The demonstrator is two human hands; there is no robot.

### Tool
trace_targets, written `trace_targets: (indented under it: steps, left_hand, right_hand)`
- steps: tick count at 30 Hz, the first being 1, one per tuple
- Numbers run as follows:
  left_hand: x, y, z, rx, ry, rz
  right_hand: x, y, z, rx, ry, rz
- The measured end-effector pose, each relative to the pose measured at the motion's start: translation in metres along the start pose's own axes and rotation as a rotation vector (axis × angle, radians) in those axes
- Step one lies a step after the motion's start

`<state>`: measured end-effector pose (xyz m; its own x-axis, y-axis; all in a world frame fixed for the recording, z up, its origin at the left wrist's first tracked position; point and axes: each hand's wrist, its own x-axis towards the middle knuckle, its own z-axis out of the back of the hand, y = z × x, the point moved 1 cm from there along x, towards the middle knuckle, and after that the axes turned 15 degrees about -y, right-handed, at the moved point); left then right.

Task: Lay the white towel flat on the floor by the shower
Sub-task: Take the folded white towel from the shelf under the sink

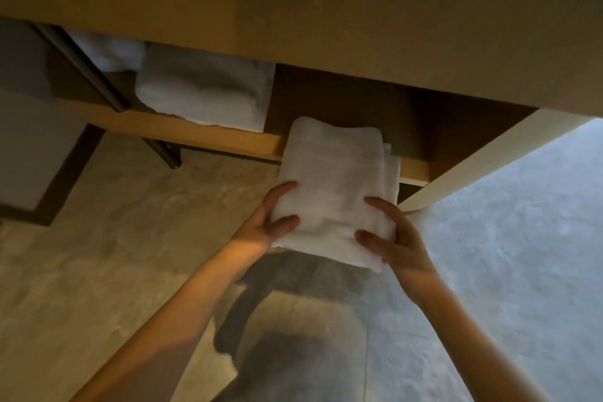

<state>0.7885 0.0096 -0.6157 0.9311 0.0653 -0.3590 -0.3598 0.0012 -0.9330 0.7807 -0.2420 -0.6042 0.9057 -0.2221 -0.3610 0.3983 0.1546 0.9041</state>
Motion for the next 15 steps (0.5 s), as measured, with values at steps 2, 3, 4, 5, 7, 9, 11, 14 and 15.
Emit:
trace_targets:
  steps: [2, 3, 4, 5, 7, 9, 11, 14, 15]
  left_hand:
    - [-0.030, -0.020, 0.003, 0.019, -0.050, 0.019]
    - [-0.047, -0.031, 0.005, 0.008, -0.056, 0.055]
    - [-0.065, -0.042, 0.006, -0.007, -0.052, 0.090]
    - [-0.084, -0.054, 0.008, -0.019, -0.055, 0.125]
    - [-0.122, -0.082, 0.013, -0.032, -0.102, 0.178]
    - [-0.160, -0.116, 0.017, -0.012, -0.130, 0.213]
    - [-0.199, -0.156, 0.019, 0.023, -0.122, 0.235]
    - [-0.259, -0.220, 0.022, 0.030, -0.127, 0.266]
    - [-0.275, -0.235, 0.023, 0.028, -0.126, 0.270]
  right_hand:
    - [-0.030, 0.013, 0.006, -0.002, 0.002, -0.024]
    - [-0.045, 0.022, 0.010, -0.010, 0.005, -0.036]
    - [-0.061, 0.032, 0.015, -0.017, 0.016, -0.051]
    - [-0.076, 0.044, 0.020, -0.013, 0.037, -0.073]
    - [-0.109, 0.071, 0.032, 0.019, 0.079, -0.110]
    - [-0.143, 0.103, 0.045, 0.037, 0.098, -0.135]
    - [-0.178, 0.140, 0.058, 0.050, 0.111, -0.156]
    - [-0.230, 0.203, 0.082, 0.055, 0.136, -0.172]
    - [-0.244, 0.219, 0.088, 0.051, 0.142, -0.166]
